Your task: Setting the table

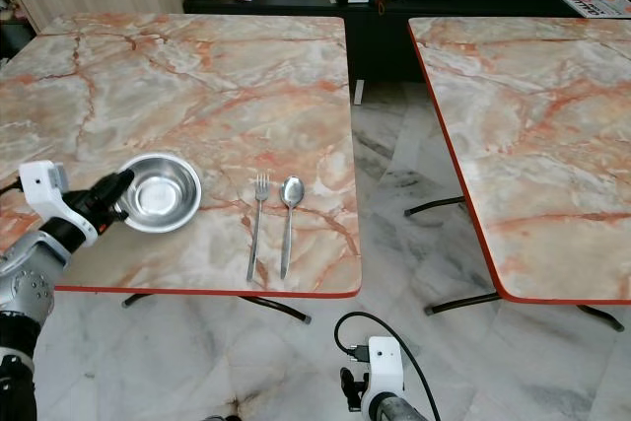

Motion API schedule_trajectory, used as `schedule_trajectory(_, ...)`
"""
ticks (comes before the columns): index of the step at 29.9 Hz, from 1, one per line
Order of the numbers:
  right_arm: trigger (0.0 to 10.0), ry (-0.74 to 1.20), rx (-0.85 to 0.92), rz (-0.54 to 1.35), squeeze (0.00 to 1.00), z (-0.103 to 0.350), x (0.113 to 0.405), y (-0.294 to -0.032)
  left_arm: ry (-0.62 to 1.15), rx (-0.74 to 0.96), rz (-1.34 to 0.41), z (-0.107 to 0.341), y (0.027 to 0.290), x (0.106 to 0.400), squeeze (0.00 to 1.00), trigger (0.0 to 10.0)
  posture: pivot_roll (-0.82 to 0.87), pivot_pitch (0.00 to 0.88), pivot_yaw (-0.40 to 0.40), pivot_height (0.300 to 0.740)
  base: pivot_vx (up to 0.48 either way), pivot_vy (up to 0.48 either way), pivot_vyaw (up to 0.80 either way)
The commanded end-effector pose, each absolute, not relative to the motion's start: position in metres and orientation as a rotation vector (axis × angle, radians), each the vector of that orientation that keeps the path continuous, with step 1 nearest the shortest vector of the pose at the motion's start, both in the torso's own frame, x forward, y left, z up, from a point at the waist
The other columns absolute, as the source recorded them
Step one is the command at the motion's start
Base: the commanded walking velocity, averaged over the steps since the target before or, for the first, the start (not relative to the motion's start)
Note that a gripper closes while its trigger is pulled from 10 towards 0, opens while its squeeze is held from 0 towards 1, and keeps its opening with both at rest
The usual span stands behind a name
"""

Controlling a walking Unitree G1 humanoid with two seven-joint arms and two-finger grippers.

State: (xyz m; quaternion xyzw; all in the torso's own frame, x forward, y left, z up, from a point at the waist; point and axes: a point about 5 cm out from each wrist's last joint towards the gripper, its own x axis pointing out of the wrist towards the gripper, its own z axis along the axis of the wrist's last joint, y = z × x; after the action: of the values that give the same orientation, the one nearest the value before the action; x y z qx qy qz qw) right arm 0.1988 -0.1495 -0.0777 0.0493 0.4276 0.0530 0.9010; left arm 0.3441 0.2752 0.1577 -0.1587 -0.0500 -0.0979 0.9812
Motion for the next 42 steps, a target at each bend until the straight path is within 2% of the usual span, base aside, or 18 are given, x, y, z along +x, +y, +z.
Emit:
schedule_trajectory(1, 10.0, 0.902, 0.105, 0.111, 0.00, -0.080, 0.195, -0.149, -0.209, -0.311, -0.157, 0.183, 0.280, 0.348, 0.00, 10.0, 0.10, 0.074, 0.002, 0.740, 0.000, 0.000, 0.00)
schedule_trajectory(5, 10.0, 0.902, 0.105, 0.111, 0.00, -0.080, 0.195, -0.149, -0.225, -0.316, -0.149, 0.187, 0.281, 0.348, 0.00, 10.0, 0.10, 0.074, 0.002, 0.740, 0.000, 0.000, 0.00)
schedule_trajectory(8, 10.0, 0.897, 0.099, 0.103, 0.00, -0.079, 0.196, -0.150, -0.380, -0.166, 0.047, 0.227, 0.300, 0.349, 0.00, 10.0, 0.10, 0.076, -0.001, 0.740, 0.000, 0.000, 0.00)
schedule_trajectory(9, 10.0, 0.896, 0.098, 0.103, 0.00, -0.079, 0.197, -0.150, -0.450, -0.157, 0.164, 0.244, 0.313, 0.346, 0.00, 10.0, 0.11, 0.081, -0.002, 0.740, 0.000, 0.000, 0.00)
schedule_trajectory(11, 10.0, 0.895, 0.099, 0.103, 0.00, -0.079, 0.197, -0.149, -0.477, -0.156, 0.237, 0.251, 0.324, 0.342, 0.00, 10.0, 0.10, 0.082, 0.000, 0.740, 0.000, 0.000, 0.00)
schedule_trajectory(14, 10.0, 0.895, 0.101, 0.103, 0.00, -0.079, 0.196, -0.149, -0.488, -0.001, 0.346, 0.264, 0.341, 0.331, 0.00, 10.0, 0.11, 0.086, 0.002, 0.740, 0.000, 0.000, 0.00)
schedule_trajectory(16, 10.0, 0.895, 0.104, 0.104, 0.00, -0.079, 0.196, -0.149, -0.525, 0.056, 0.431, 0.275, 0.357, 0.319, 0.00, 10.0, 0.11, 0.091, 0.003, 0.740, 0.000, 0.000, 0.00)
schedule_trajectory(17, 10.0, 0.895, 0.104, 0.104, 0.00, -0.079, 0.196, -0.149, -0.525, 0.056, 0.431, 0.275, 0.357, 0.319, 0.00, 10.0, 0.11, 0.091, 0.003, 0.740, 0.000, 0.000, 0.00)
schedule_trajectory(20, 10.0, 0.899, 0.106, 0.103, 0.00, -0.080, 0.194, -0.148, -0.561, 0.152, 0.596, 0.286, 0.382, 0.299, 0.00, 10.0, 0.12, 0.095, 0.006, 0.740, 0.000, 0.000, 0.00)
schedule_trajectory(21, 10.0, 0.899, 0.107, 0.103, 0.00, -0.080, 0.194, -0.147, -0.541, 0.229, 0.708, 0.289, 0.400, 0.286, 0.00, 10.0, 0.12, 0.098, 0.008, 0.740, 0.000, 0.000, 0.00)
schedule_trajectory(24, 10.0, 0.899, 0.108, 0.103, 0.00, -0.080, 0.194, -0.147, -0.491, 0.350, 0.805, 0.290, 0.416, 0.274, 0.00, 10.0, 0.12, 0.102, 0.012, 0.740, 0.000, 0.000, 0.00)
schedule_trajectory(28, 10.0, 0.899, 0.112, 0.100, 0.00, -0.081, 0.193, -0.147, -0.427, 0.382, 0.997, 0.283, 0.447, 0.245, 0.00, 10.0, 0.13, 0.111, 0.017, 0.740, 0.000, 0.000, 0.00)
schedule_trajectory(29, 10.0, 0.903, 0.112, 0.101, 0.00, -0.081, 0.192, -0.146, -0.350, 0.452, 1.114, 0.273, 0.462, 0.229, 0.00, 10.0, 0.13, 0.114, 0.020, 0.740, 0.000, 0.000, 0.00)
schedule_trajectory(31, 10.0, 0.904, 0.112, 0.102, 0.00, -0.082, 0.191, -0.146, -0.323, 0.469, 1.156, 0.269, 0.467, 0.223, 0.00, 10.0, 0.13, 0.113, 0.020, 0.740, 0.000, 0.000, 0.00)
schedule_trajectory(32, 10.0, 0.906, 0.116, 0.100, 0.00, -0.082, 0.191, -0.145, -0.218, 0.559, 1.250, 0.252, 0.477, 0.208, 0.00, 10.0, 0.12, 0.114, 0.025, 0.740, 0.000, 0.000, 0.00)
schedule_trajectory(33, 10.0, 0.906, 0.116, 0.100, 0.00, -0.082, 0.191, -0.145, -0.218, 0.559, 1.250, 0.252, 0.477, 0.208, 0.00, 10.0, 0.12, 0.114, 0.025, 0.740, 0.000, 0.000, 0.00)
schedule_trajectory(37, 10.0, 0.906, 0.120, 0.098, 0.00, -0.082, 0.190, -0.144, -0.045, 0.733, 1.324, 0.222, 0.484, 0.192, 0.00, 10.0, 0.12, 0.115, 0.027, 0.740, 0.000, 0.000, 0.00)
schedule_trajectory(42, 10.0, 0.905, 0.122, 0.087, 0.00, -0.082, 0.190, -0.146, 0.260, 0.846, 1.395, 0.164, 0.484, 0.171, 0.00, 10.0, 0.12, 0.117, 0.027, 0.740, 0.000, 0.000, 0.00)
